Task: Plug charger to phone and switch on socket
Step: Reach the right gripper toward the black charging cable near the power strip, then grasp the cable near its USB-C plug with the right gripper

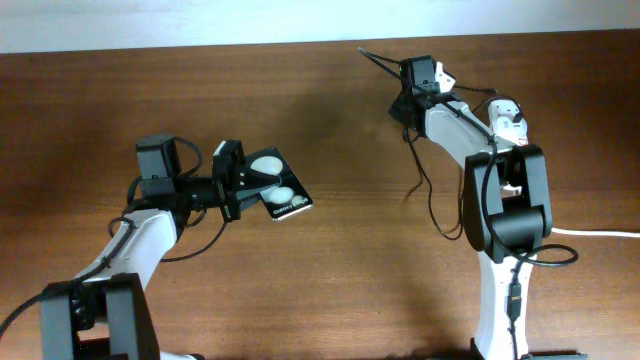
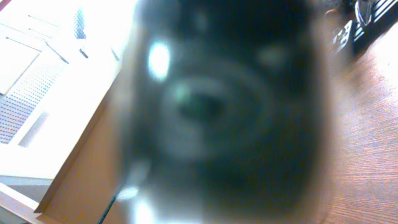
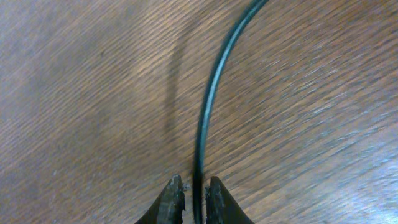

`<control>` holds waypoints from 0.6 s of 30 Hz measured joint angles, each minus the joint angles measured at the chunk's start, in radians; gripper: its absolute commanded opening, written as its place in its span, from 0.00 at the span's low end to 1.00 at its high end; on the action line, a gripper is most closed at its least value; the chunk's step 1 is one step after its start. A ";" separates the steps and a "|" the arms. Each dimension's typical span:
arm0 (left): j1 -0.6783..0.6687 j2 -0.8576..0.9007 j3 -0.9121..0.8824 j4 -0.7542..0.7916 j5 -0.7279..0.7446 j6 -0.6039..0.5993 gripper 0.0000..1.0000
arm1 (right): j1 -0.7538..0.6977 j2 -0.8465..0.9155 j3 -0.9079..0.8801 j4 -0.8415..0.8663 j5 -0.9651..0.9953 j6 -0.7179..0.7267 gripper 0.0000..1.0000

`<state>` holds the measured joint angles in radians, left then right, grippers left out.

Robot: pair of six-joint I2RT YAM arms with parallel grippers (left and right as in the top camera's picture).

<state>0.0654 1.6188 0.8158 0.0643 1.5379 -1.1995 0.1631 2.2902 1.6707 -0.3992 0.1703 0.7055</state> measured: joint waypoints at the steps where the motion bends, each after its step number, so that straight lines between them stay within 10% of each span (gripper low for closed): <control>1: 0.000 0.000 0.000 0.000 0.000 0.000 0.00 | 0.000 0.000 0.000 -0.018 -0.094 -0.044 0.04; 10: 0.000 0.000 0.000 0.000 0.000 0.000 0.00 | 0.093 -0.016 0.027 -0.861 -0.479 -0.516 0.05; 14: 0.000 0.000 0.000 0.000 0.000 0.000 0.00 | 0.219 -0.011 0.026 -0.911 -0.475 -0.613 0.64; 18: 0.000 0.000 0.000 0.000 0.000 0.000 0.00 | 0.243 -0.018 0.027 -0.901 -0.478 -0.628 0.79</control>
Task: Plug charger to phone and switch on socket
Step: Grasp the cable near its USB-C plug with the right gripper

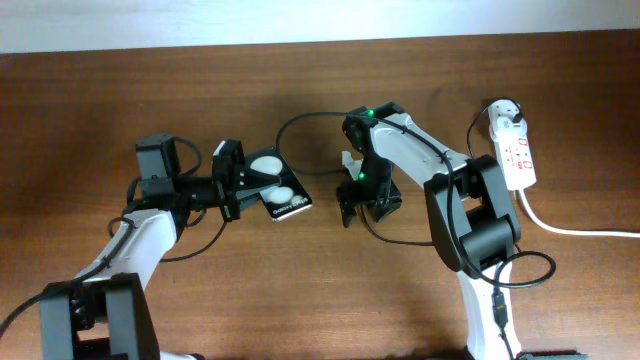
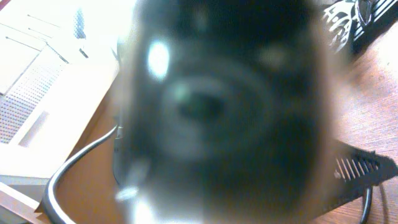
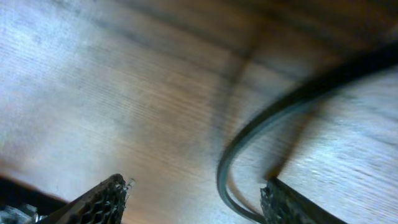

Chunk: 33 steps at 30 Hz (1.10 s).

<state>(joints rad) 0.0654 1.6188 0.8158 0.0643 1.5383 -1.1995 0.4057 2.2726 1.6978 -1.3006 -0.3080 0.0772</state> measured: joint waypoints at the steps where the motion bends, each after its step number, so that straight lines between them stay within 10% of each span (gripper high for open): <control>1: 0.000 0.000 0.000 0.000 0.000 0.000 0.00 | -0.003 -0.002 0.000 0.010 -0.001 0.005 0.80; 13: 0.000 0.000 0.000 0.000 0.000 0.004 0.00 | -0.151 -0.030 0.015 0.367 0.241 0.469 0.98; 21: 0.000 0.000 0.000 0.000 -0.001 0.004 0.00 | -0.154 -0.027 0.013 0.409 0.282 0.597 0.49; 33: 0.000 0.000 0.000 0.000 0.000 0.004 0.00 | -0.154 -0.024 0.012 0.409 0.313 0.685 0.26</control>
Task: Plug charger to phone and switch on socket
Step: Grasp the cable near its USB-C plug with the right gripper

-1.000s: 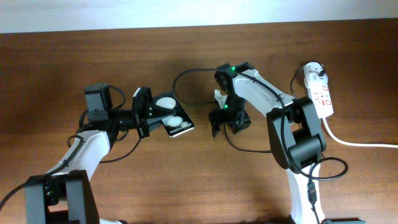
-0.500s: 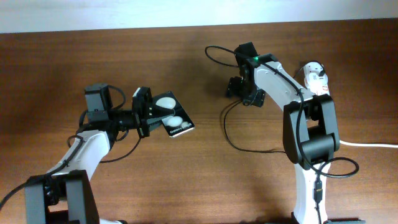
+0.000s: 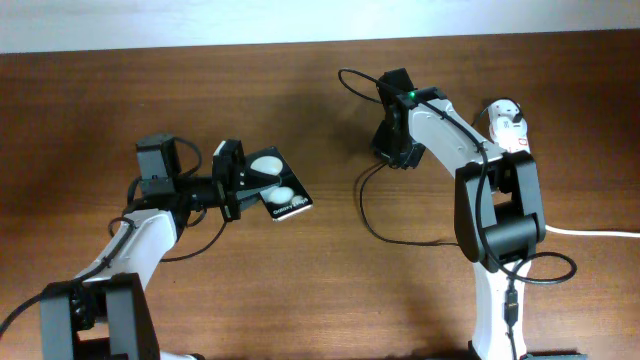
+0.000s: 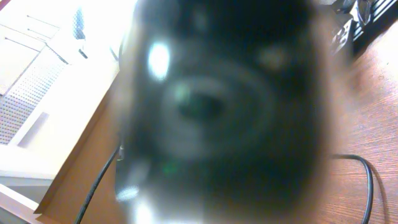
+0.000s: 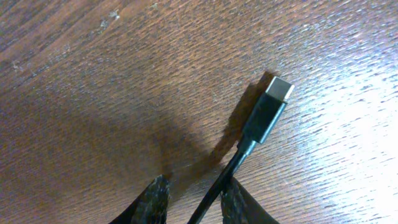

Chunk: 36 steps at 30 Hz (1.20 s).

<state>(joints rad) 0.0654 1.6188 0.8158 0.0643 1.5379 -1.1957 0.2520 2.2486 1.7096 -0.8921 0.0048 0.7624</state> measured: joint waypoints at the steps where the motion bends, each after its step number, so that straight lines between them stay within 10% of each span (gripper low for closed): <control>1: 0.000 0.000 0.000 0.000 0.000 0.000 0.00 | 0.000 0.000 0.000 0.000 0.004 0.005 0.24; 7: 0.000 0.000 0.000 0.000 0.000 0.000 0.00 | 0.000 0.000 0.000 -0.004 0.026 0.048 0.04; 18: 0.000 0.000 0.000 0.001 0.000 0.000 0.00 | -0.003 -0.030 -0.006 -0.037 -0.221 -0.163 0.04; 28: 0.000 0.000 0.001 0.225 0.003 0.114 0.00 | 0.011 -0.663 -0.006 -0.412 -0.261 -0.437 0.04; 36: -0.049 0.001 0.001 0.275 0.003 0.120 0.00 | 0.336 -0.880 -0.007 -0.481 -0.207 -0.462 0.04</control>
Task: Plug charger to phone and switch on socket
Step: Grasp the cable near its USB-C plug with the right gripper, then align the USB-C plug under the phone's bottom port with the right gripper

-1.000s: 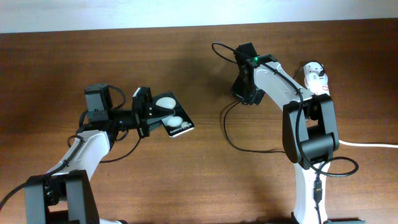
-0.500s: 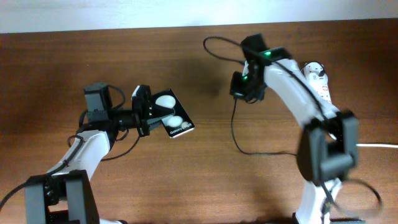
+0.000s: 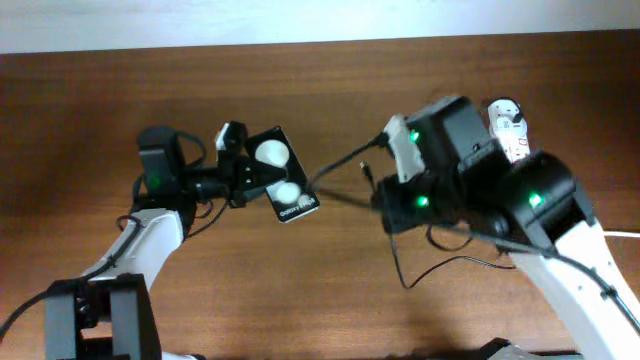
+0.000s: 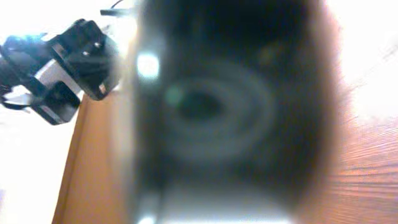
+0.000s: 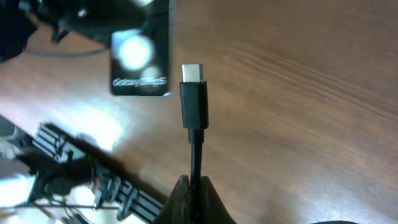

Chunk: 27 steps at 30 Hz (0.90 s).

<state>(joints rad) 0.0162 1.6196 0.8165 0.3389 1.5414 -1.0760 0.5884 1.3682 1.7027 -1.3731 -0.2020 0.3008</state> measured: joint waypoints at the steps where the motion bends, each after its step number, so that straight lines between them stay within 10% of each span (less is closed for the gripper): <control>1: -0.019 0.000 0.000 0.033 0.001 0.003 0.00 | 0.037 -0.001 0.000 -0.003 0.022 0.012 0.04; 13: -0.060 0.000 0.000 0.071 0.004 0.003 0.00 | 0.126 -0.202 -0.013 -0.139 0.239 0.195 0.04; 27: -0.060 0.000 0.000 0.073 0.008 0.003 0.00 | 0.126 -0.280 -0.467 0.234 0.016 0.060 0.04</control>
<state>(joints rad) -0.0437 1.6196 0.8165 0.4122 1.5490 -1.0729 0.7147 1.0882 1.2362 -1.1393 -0.1856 0.3611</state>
